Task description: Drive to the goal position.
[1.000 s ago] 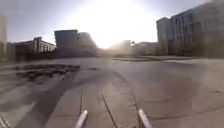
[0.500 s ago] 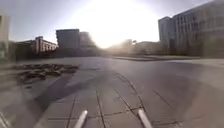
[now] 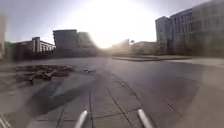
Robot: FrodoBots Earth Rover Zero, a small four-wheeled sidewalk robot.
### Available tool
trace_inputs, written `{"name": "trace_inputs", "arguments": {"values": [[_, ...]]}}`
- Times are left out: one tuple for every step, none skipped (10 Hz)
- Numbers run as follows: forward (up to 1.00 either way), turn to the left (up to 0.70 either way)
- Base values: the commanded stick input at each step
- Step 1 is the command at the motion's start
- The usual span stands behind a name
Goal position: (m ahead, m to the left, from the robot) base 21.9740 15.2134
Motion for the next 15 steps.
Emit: {"name": "trace_inputs", "arguments": {"values": [[1.00, 0.00], [1.00, 0.00], [1.00, 0.00], [1.00, 0.00], [1.00, 0.00], [1.00, 0.00], [1.00, 0.00], [1.00, 0.00], [1.00, 0.00], [1.00, -0.07], [1.00, -0.27], [1.00, -0.27], [1.00, -0.27], [1.00, -0.27], [1.00, -0.27]]}}
